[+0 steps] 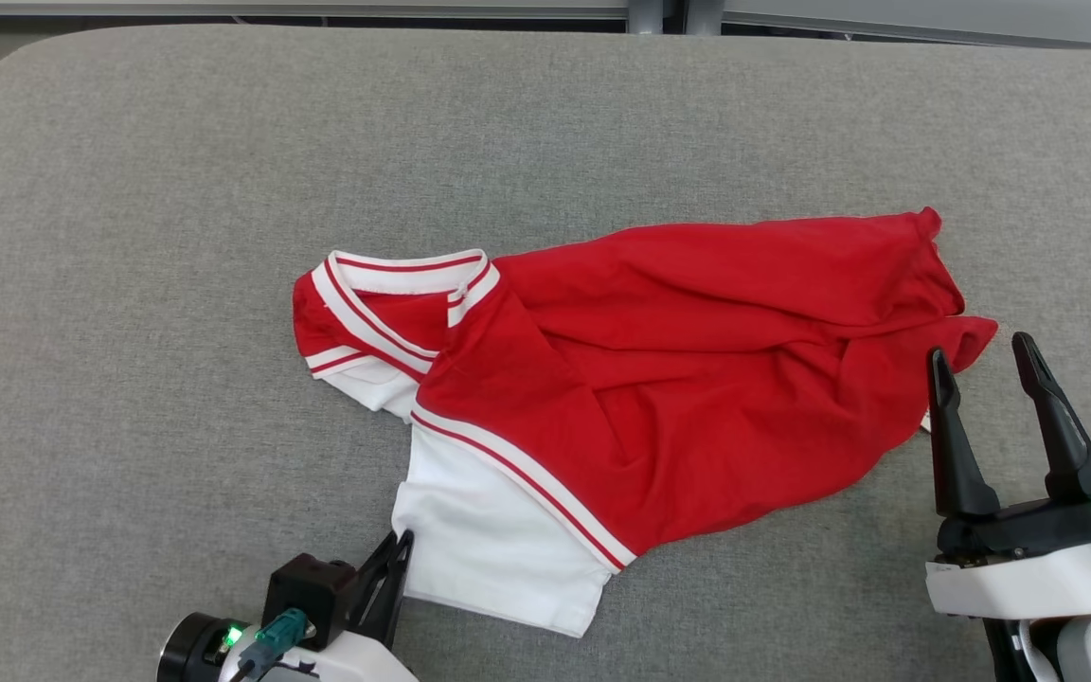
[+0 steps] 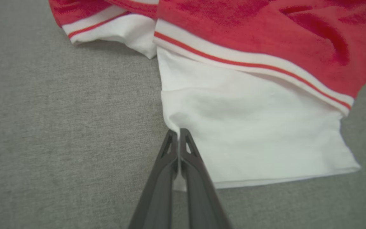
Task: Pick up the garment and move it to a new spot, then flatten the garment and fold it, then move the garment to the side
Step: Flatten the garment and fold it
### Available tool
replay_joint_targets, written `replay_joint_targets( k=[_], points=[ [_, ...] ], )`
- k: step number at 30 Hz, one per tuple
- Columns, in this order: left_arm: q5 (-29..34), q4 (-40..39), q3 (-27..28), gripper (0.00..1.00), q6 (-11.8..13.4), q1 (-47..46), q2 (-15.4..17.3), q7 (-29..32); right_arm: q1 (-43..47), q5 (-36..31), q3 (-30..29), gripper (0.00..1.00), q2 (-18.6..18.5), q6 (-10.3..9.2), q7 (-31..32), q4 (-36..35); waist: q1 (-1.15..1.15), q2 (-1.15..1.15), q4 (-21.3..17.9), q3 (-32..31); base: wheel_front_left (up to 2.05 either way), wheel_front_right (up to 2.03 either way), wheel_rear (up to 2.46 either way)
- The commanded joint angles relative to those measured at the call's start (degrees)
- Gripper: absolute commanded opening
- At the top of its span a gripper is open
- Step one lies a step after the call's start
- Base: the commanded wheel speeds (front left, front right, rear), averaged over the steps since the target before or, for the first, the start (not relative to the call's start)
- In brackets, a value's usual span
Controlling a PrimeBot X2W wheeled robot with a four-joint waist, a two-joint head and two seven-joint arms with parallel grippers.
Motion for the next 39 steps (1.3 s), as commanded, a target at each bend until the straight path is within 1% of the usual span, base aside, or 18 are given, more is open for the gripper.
replay_joint_targets(
  k=[1,4,7,9,10,16,18,20,22,27,31,39],
  points=[
    [-0.4,-0.5,0.9,0.00,-0.6,-0.1,-0.2,-1.4,-0.1,-0.2,0.1,1.00,-0.6,-0.09,0.0,-0.3,0.00,0.00,0.5,-0.2,0.00,0.00,0.00],
    [-1.9,-3.0,3.9,0.00,-2.0,0.7,-0.3,-4.7,0.6,0.1,-0.5,1.00,-1.5,-0.09,0.0,-0.4,0.00,0.00,1.4,-0.6,0.00,0.00,0.00],
    [-3.5,-6.9,8.2,0.00,-4.2,1.4,-0.4,-6.8,1.1,0.4,-1.3,1.00,-2.4,-0.09,0.0,-0.6,0.00,0.00,2.1,-0.8,0.00,0.00,0.00],
    [-4.0,-9.6,11.6,0.00,-5.5,1.9,-0.1,-7.5,1.5,0.5,-1.8,1.00,-3.0,-0.09,0.0,-0.5,0.00,0.00,2.3,-1.0,0.00,0.00,0.00],
    [-4.0,-9.6,11.6,0.00,-5.5,1.9,-0.1,-7.5,1.5,0.5,-1.8,1.00,-3.0,-0.09,0.0,-0.5,0.00,0.00,2.3,-1.0,0.00,0.00,0.00],
    [-3.4,-17.4,22.4,0.00,-8.4,4.2,0.9,-7.9,3.6,1.0,-2.5,1.00,-3.8,-0.09,0.0,0.6,0.00,0.00,2.3,-1.3,0.00,0.00,0.00],
    [-2.5,-18.5,25.8,0.00,-8.7,5.0,1.4,-7.9,4.6,1.4,-1.8,1.00,-4.5,-0.09,0.0,1.1,0.00,0.00,2.2,-1.3,0.00,0.00,0.00],
    [-1.1,-18.8,28.4,0.00,-8.3,5.9,2.2,-7.9,5.7,2.2,-1.1,1.00,-5.0,-0.10,0.0,1.9,0.00,0.00,1.8,-1.3,0.00,0.00,0.00],
    [-0.3,-19.4,30.7,0.00,-8.3,6.6,2.2,-7.9,6.5,3.3,0.0,1.00,-5.8,-0.10,0.0,3.2,0.00,0.00,1.3,-1.2,0.00,0.00,0.00],
    [0.5,-19.5,33.1,0.00,-8.9,8.2,3.2,-7.9,6.2,5.6,4.9,1.00,-8.0,-0.11,0.0,8.2,0.00,0.00,0.4,-1.1,0.00,0.00,0.00],
    [0.9,-19.1,34.0,0.00,-9.2,8.5,3.9,-7.9,4.1,5.7,7.3,1.00,-8.5,-0.10,0.0,10.9,0.00,0.00,0.1,-1.0,0.00,0.00,0.00],
    [1.1,-18.7,34.2,0.00,-9.6,8.0,4.4,-7.7,-0.5,1.1,9.8,1.00,-9.7,-0.11,0.0,16.2,0.00,0.00,0.8,-0.4,0.00,0.00,0.00]
  ],
)
